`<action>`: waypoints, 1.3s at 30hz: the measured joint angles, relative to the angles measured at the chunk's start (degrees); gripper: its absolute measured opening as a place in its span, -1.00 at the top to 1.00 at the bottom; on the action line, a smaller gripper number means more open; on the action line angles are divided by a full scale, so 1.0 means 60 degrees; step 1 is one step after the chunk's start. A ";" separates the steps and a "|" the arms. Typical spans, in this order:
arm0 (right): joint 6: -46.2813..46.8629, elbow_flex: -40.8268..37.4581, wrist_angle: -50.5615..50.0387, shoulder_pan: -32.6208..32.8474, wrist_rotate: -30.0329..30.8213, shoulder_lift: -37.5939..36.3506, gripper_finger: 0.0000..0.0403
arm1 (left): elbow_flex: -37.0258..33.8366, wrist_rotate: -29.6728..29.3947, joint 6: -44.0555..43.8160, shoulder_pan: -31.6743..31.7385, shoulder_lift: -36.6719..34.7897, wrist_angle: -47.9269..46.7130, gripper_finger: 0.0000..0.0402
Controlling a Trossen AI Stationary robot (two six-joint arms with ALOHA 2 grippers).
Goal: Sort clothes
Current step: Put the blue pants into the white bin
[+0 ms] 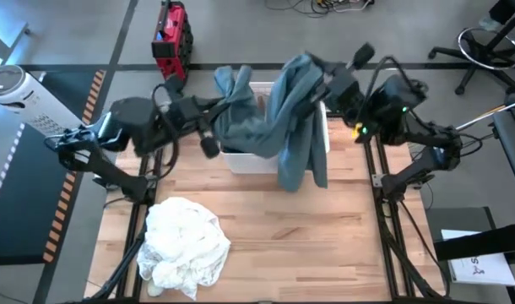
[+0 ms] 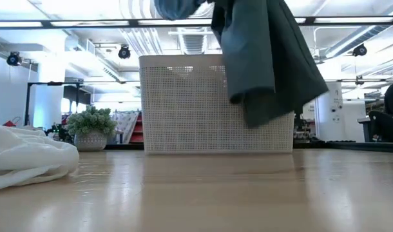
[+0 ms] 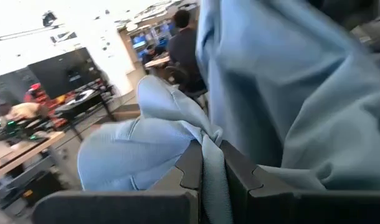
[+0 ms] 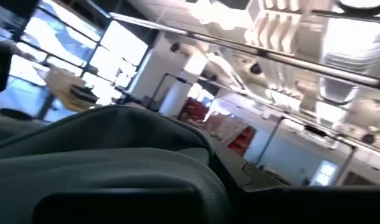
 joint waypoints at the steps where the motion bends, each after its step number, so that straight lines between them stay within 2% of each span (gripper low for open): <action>1: -0.0148 0.0268 -0.0023 -0.0135 0.0004 0.0103 1.00 | 0.0000 0.0162 0.0017 0.0264 0.0055 0.0018 0.95; 4: -0.0592 0.1090 0.0003 -0.0557 -0.0115 0.0449 1.00 | 0.0000 0.0864 0.0025 0.1098 0.0231 0.0051 0.95; 9: -0.0912 0.2409 0.0000 -0.1349 -0.0874 0.1081 1.00 | 0.0000 0.2072 0.0223 0.2260 0.0529 0.0412 0.95; 17: -0.0930 0.4410 -0.0010 -0.2780 -0.1738 0.2429 1.00 | 0.0000 0.3303 0.0261 0.3863 0.0886 0.0546 0.95; 28: -0.0778 0.4420 0.0965 -0.4492 -0.3083 0.2964 1.00 | 0.0000 0.4144 0.0681 0.5137 0.1084 0.0938 0.95; 35: 0.0656 0.4419 0.1254 -0.4983 -0.3700 0.3072 1.00 | 0.0000 0.4761 0.0689 0.5582 0.1084 0.1118 0.95; 39: 0.2147 0.4419 0.0335 -0.4959 -0.3846 0.3073 1.00 | 0.0000 0.5440 0.0568 0.5588 0.1102 0.1055 0.95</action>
